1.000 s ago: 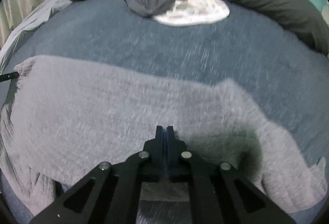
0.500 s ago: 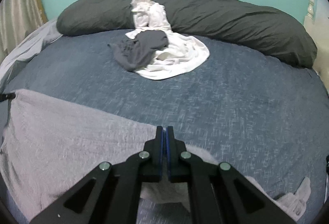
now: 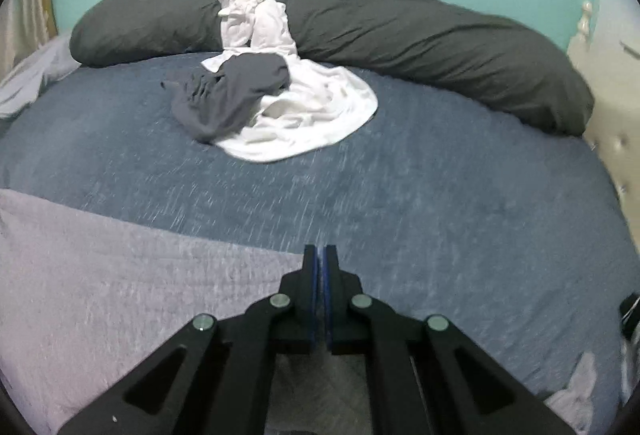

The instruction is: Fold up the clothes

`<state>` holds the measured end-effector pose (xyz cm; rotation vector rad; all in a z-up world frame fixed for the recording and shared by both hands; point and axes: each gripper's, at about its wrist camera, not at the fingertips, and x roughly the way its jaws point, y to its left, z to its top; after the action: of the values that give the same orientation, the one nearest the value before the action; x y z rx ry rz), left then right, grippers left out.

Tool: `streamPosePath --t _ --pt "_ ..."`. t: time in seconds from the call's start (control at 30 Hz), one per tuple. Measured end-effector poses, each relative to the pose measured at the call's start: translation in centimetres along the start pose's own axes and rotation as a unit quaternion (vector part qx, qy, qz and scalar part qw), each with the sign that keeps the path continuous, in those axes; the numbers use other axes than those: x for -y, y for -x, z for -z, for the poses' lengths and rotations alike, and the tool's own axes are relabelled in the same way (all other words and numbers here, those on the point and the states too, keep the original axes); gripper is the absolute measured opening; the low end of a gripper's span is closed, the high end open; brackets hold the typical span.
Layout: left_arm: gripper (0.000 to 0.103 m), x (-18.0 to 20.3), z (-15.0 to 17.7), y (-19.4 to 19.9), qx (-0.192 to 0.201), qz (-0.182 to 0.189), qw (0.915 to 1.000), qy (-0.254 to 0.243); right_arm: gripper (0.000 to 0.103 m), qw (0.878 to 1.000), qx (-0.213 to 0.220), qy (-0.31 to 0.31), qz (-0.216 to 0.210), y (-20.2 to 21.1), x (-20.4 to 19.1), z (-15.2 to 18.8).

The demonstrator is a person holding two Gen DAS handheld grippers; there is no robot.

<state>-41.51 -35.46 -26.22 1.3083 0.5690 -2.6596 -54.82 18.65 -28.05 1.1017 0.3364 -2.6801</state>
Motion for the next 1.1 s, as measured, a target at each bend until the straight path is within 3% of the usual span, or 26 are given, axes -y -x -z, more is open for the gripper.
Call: streamPosePath --t 0.13,0.3,0.47,0.53,0.6,0.67,0.7,0.87,1.03,1.1 --pt "0.004 1.0 -1.7 0.3 0.014 0.01 0.9998 -0.002 0.002 0.999 0.022 -0.007 0.025 0.5 0.8 -1.9" --pt "0.004 1.6 -1.4 -2.1 -0.017 0.008 0.9998 -0.002 0.002 0.999 0.001 -0.01 0.041 -1.0 1.3 -2.3" --pt "0.008 1.4 -0.6 -3.7 -0.05 0.014 0.9986 0.005 0.003 0.999 -0.05 -0.01 -0.01 -3.0 0.1 -0.2" --pt "0.014 0.8 -0.1 -2.4 -0.047 0.021 0.9987 0.006 0.004 0.998 -0.05 -0.023 -0.025 -2.4 0.3 0.5" --pt "0.017 0.3 0.3 -0.9 -0.044 0.029 0.9986 0.009 0.012 0.997 -0.042 -0.05 -0.034 -1.0 0.9 0.9" --pt "0.017 0.1 1.7 0.9 -0.046 0.033 0.9984 0.0 0.027 0.996 -0.031 -0.072 -0.045 0.7 1.4 1.2" --pt "0.018 0.0 2.6 1.9 -0.048 0.035 0.9982 -0.005 0.03 0.995 -0.027 -0.079 -0.057 1.9 1.5 1.6" --pt "0.018 -0.4 8.6 5.9 -0.073 0.056 0.9953 -0.033 0.032 0.987 -0.016 -0.105 -0.12 7.9 1.5 4.1" --pt "0.018 -1.4 14.2 8.1 -0.094 0.081 0.9921 -0.019 0.039 0.974 -0.057 -0.085 -0.204 13.1 -0.7 8.5" --pt "0.026 -1.9 15.9 8.7 -0.099 0.088 0.9911 -0.006 0.04 0.97 -0.076 -0.054 -0.223 14.6 -2.2 10.3"
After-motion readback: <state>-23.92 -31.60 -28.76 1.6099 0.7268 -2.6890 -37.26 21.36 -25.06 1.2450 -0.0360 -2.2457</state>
